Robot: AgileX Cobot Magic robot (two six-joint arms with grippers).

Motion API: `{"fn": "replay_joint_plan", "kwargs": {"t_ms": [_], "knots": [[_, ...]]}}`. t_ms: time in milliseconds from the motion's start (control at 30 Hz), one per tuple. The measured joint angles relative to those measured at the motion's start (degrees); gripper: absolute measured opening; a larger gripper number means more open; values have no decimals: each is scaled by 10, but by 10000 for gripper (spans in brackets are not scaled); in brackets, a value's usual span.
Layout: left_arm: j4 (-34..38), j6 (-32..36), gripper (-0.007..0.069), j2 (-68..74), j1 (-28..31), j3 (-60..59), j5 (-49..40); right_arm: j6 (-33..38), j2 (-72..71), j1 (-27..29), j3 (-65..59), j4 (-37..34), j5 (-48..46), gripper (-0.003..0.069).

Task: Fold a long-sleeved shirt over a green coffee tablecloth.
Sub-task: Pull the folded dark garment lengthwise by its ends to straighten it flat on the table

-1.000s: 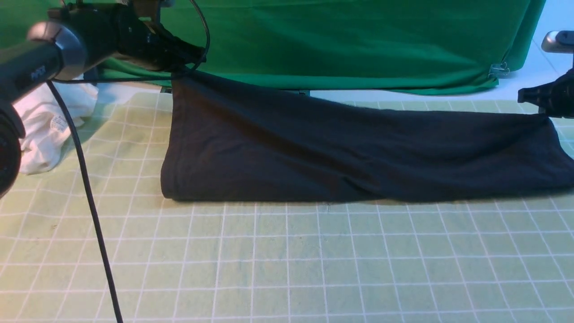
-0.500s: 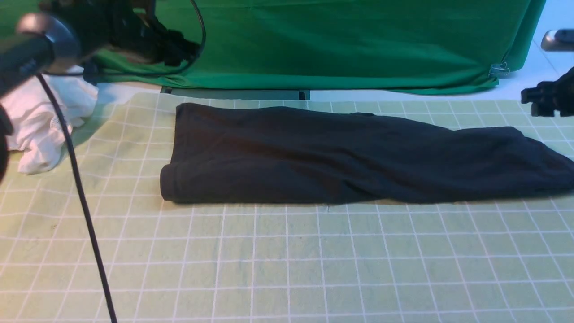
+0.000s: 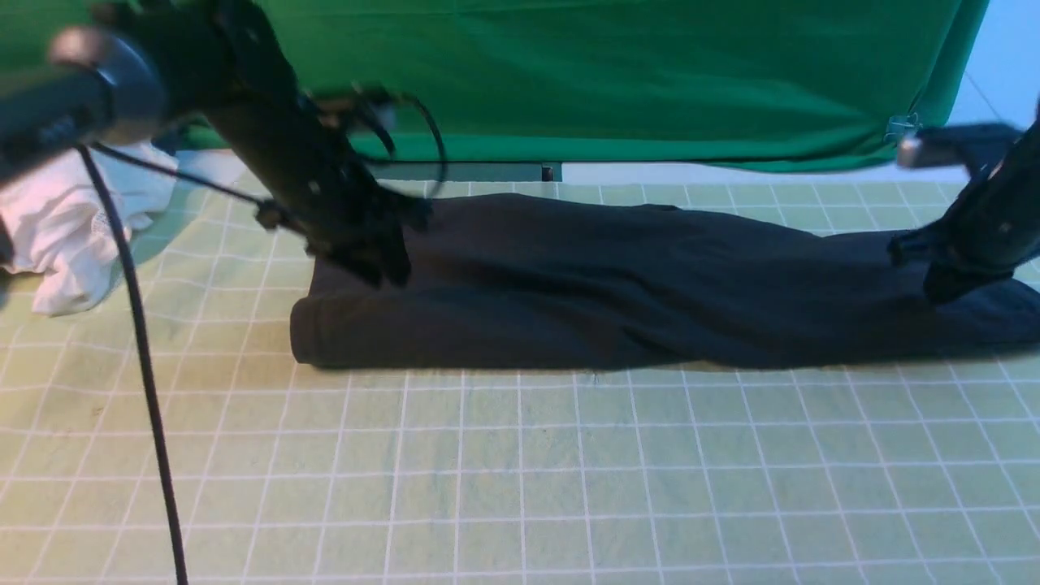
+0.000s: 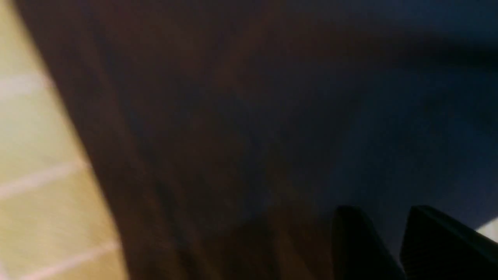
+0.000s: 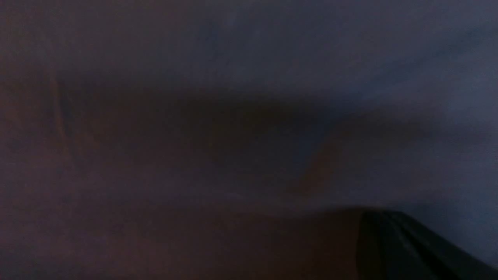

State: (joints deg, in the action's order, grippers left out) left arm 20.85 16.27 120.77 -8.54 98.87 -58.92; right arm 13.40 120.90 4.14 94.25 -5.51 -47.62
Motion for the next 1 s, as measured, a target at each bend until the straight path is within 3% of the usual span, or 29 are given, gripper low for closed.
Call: {"fn": "replay_joint_plan", "kwargs": {"t_ms": [200,367,600,733,833,933,1000], "knots": [[-50,-12,73,0,0,-61,39,-60,11,8,-3,75,33,34],[-63,-42,71,-7,20,-78,49,-96,11,34,-3,93,50,41],[-101,-44,74,-69,39,-82,38,-90,3,55,1,95,41,51],[-85,-39,76,-183,39,-82,41,-43,-32,63,18,94,19,78],[-59,-27,76,-262,39,-82,49,-12,-53,68,37,93,5,184],[-19,-6,78,-344,39,-82,49,-5,-53,78,44,88,3,409],[1,7,77,-385,39,-88,50,-9,-42,84,45,86,-2,503]]}}
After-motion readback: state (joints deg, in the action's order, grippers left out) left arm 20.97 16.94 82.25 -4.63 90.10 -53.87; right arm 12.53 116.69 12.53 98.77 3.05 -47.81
